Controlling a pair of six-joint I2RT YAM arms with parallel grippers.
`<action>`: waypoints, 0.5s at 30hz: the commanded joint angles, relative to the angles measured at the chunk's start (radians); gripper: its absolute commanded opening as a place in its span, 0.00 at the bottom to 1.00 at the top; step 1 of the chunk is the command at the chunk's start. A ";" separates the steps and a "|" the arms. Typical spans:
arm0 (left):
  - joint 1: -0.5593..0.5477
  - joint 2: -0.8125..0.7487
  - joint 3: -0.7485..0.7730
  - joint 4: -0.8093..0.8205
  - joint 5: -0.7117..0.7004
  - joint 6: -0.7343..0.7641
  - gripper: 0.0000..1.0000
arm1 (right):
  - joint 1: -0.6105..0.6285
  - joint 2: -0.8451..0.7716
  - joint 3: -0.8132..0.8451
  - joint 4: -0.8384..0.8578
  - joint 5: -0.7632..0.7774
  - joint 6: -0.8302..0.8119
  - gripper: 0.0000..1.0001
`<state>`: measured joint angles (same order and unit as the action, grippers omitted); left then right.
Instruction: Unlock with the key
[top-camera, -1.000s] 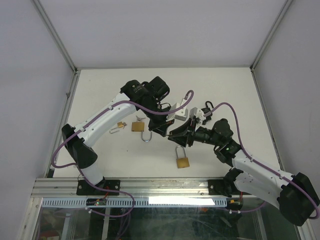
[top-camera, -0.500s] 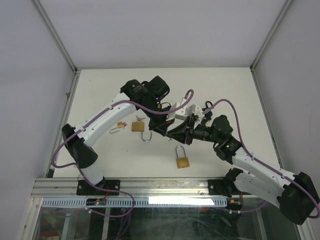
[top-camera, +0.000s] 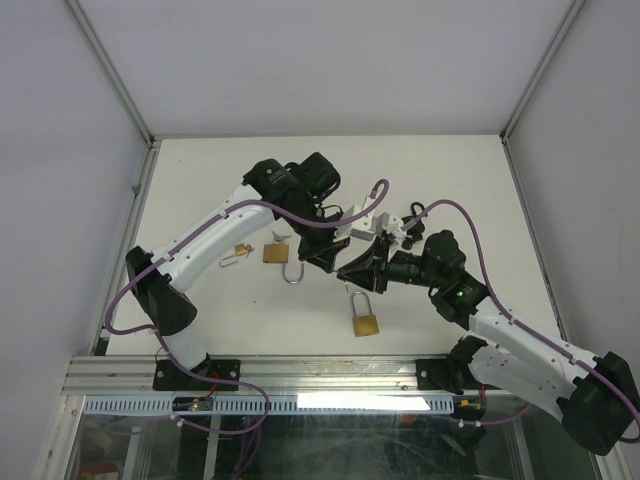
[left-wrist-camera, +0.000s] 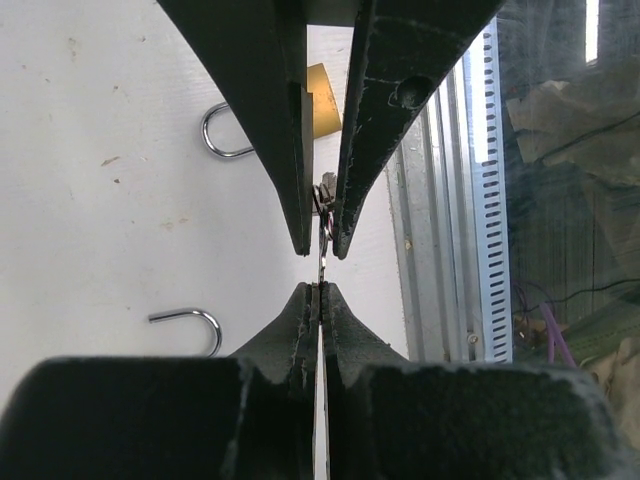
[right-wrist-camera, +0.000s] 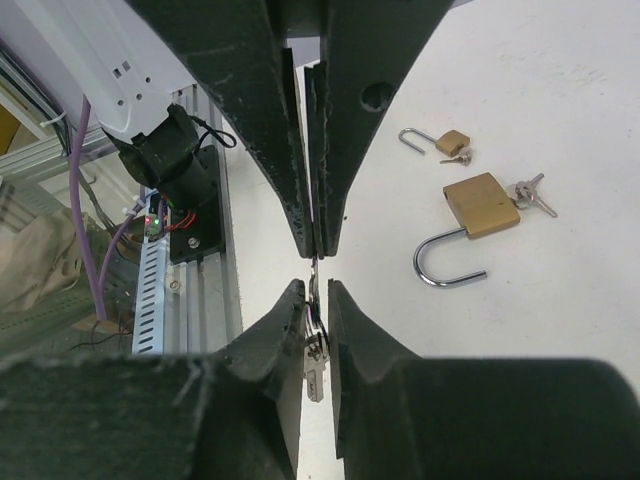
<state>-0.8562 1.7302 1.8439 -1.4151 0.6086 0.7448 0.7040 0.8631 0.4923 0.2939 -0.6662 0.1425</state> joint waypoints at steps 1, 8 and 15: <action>-0.004 -0.010 0.048 0.014 0.039 -0.005 0.00 | 0.002 -0.020 0.061 -0.038 0.009 -0.023 0.14; -0.001 -0.030 0.003 0.053 0.065 0.010 0.42 | -0.002 -0.048 0.080 -0.083 0.032 -0.008 0.00; 0.041 -0.196 -0.213 0.338 0.073 0.069 0.99 | -0.078 -0.166 0.056 -0.215 0.115 0.082 0.00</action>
<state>-0.8425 1.6749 1.7203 -1.2808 0.6445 0.7673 0.6785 0.7742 0.5220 0.1364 -0.6109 0.1650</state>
